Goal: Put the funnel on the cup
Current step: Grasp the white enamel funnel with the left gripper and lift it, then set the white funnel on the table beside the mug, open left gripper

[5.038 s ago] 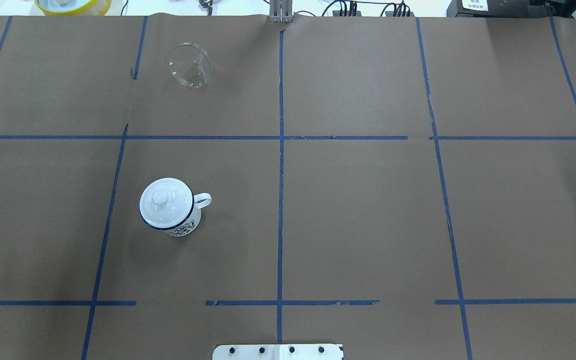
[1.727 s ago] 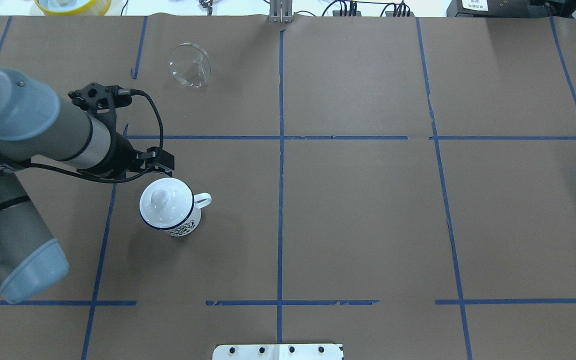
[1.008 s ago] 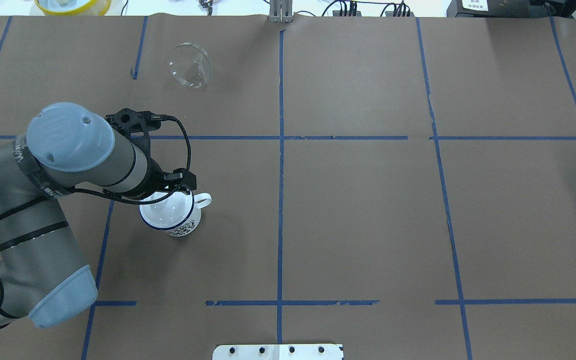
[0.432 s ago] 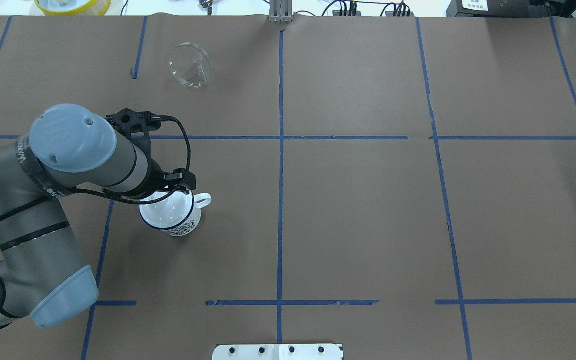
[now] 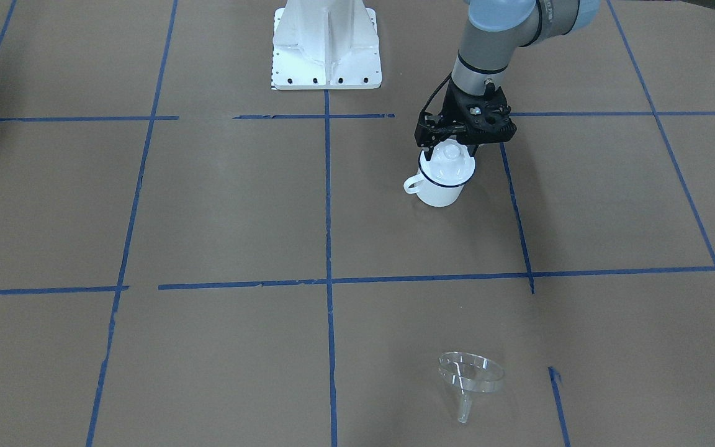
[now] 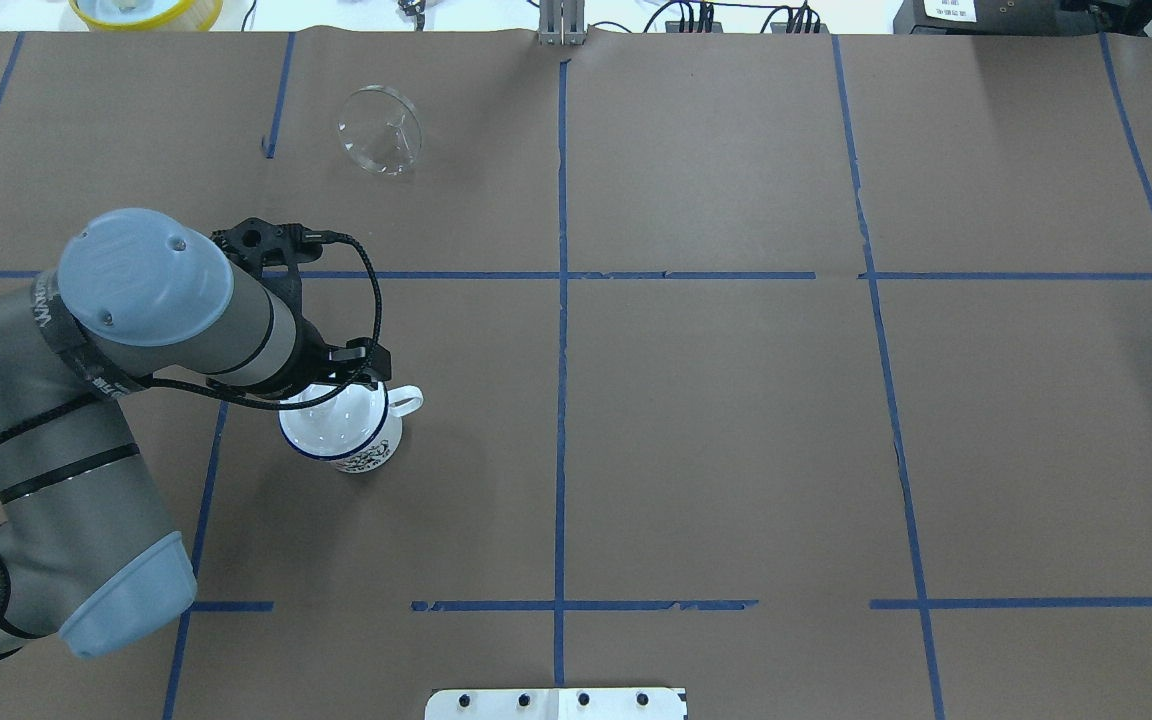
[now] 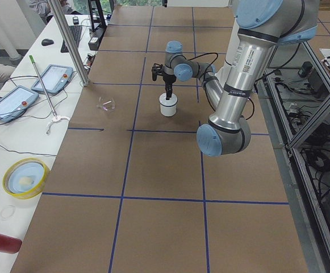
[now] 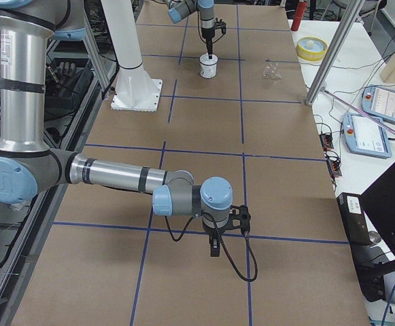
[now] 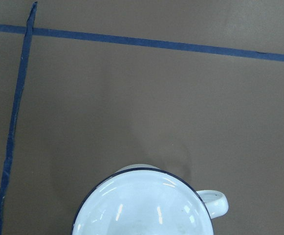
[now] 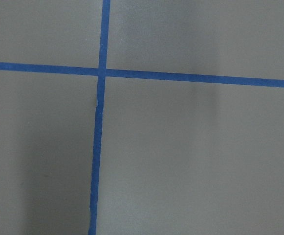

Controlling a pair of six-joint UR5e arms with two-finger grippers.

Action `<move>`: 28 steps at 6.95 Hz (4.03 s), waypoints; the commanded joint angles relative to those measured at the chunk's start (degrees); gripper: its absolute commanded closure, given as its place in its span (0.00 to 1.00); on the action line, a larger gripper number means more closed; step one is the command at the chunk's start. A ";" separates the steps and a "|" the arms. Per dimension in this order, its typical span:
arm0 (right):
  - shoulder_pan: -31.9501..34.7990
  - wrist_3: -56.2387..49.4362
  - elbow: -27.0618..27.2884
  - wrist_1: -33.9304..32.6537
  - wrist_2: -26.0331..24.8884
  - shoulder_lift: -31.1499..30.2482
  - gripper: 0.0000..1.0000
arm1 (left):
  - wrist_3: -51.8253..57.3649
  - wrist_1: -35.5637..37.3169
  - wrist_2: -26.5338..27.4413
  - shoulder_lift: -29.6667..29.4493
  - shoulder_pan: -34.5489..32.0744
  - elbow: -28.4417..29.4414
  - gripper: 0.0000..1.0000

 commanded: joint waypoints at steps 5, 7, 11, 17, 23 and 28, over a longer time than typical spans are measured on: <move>0.00 0.00 0.00 0.00 0.00 0.00 0.00 | 0.09 4.27 -0.12 0.52 0.72 -2.30 0.71; 0.00 0.00 0.00 0.00 0.00 0.00 0.00 | 0.18 7.28 -0.20 0.26 0.89 -4.87 1.00; 0.00 0.00 0.00 0.00 0.00 0.00 0.00 | 12.50 10.79 -0.64 6.27 -2.88 -16.95 1.00; 0.00 0.00 0.00 0.00 0.00 0.00 0.00 | 7.92 -17.97 2.67 24.51 4.22 -6.32 1.00; 0.00 0.00 0.00 0.00 0.00 0.00 0.00 | 6.59 -20.84 3.05 24.34 6.70 -2.76 0.66; 0.00 0.00 0.00 0.00 0.00 0.00 0.00 | 6.16 -20.75 2.17 23.82 -7.29 -10.12 0.00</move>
